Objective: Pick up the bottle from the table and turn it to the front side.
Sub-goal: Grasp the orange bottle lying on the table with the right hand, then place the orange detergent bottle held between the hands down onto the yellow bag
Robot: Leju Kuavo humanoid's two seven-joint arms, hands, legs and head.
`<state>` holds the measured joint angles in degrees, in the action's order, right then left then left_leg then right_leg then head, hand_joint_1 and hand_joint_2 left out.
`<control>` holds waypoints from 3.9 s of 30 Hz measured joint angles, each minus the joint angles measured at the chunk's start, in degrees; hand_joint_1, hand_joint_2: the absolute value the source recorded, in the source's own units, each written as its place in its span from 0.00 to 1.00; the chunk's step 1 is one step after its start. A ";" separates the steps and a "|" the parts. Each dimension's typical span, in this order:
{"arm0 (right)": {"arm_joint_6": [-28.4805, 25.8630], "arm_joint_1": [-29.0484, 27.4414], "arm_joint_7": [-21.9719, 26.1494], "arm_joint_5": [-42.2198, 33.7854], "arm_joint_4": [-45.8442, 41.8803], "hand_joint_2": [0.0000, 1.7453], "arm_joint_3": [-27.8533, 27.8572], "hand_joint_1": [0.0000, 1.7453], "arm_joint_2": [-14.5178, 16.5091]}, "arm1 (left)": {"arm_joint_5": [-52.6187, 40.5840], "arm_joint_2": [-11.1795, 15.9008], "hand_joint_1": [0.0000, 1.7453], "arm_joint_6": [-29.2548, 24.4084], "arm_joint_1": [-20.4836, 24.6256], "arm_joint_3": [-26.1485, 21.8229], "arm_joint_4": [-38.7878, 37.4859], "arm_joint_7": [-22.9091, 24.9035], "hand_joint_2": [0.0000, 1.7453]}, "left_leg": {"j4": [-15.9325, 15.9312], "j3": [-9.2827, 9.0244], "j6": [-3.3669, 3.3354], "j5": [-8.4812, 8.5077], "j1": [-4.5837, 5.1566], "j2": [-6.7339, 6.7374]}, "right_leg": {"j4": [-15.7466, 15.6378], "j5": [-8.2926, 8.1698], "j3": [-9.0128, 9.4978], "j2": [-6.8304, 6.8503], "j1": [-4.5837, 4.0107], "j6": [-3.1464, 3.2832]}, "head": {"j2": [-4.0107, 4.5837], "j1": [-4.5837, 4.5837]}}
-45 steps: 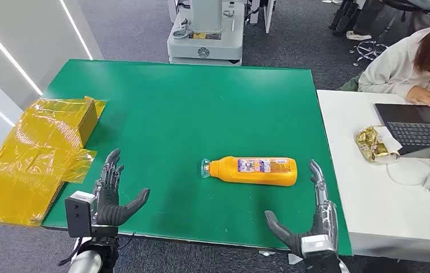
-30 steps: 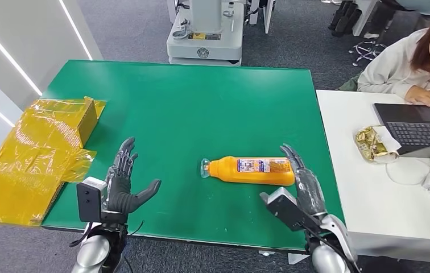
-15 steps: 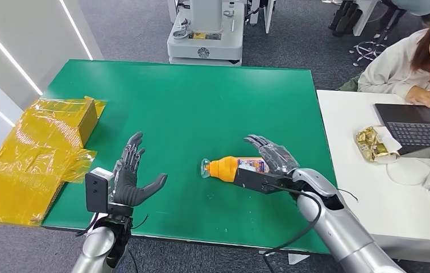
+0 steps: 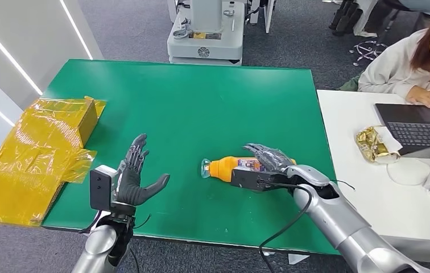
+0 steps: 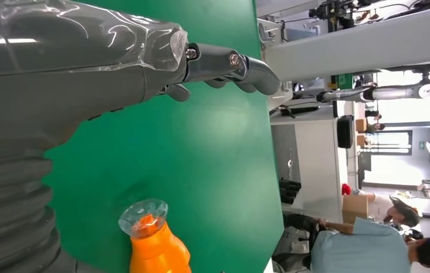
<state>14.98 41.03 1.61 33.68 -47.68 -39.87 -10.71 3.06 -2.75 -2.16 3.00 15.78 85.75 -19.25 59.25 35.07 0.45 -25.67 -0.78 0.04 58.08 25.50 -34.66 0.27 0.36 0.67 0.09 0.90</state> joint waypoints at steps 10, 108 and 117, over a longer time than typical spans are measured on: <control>0.02 -1.23 -1.04 -1.08 0.28 1.00 -1.25 0.00 -2.63 | 0.80 0.02 0.00 0.54 -0.63 0.00 -0.34 0.10 1.00 | 0.00 -0.01 0.00 0.00 0.00 0.00 | 0.00 0.00 0.00 -0.01 0.00 0.00 | 0.00 0.00; -16.21 -7.43 21.76 -18.92 -7.04 1.00 11.93 1.00 12.82 | 14.06 -0.07 0.00 13.94 14.75 0.42 -3.09 2.96 1.00 | -0.01 0.02 0.06 0.08 -0.02 0.00 | 0.06 -0.05 -0.03 0.00 -0.02 0.06 | 0.00 0.00; -15.34 -6.60 20.92 -17.86 -4.93 1.00 10.06 1.00 14.68 | 14.49 -0.84 0.00 13.07 15.77 0.46 -2.81 3.14 1.00 | -0.01 0.03 0.06 0.07 -0.03 0.00 | 0.06 -0.05 -0.04 0.00 -0.02 0.06 | 0.00 0.00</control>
<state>-0.36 34.43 22.53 15.82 -52.61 -29.81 3.97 17.56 -3.59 10.91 18.77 16.24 82.94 -16.11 59.24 35.09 0.51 -25.59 -0.80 0.04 58.14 25.45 -34.70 0.27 0.34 0.73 0.09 0.90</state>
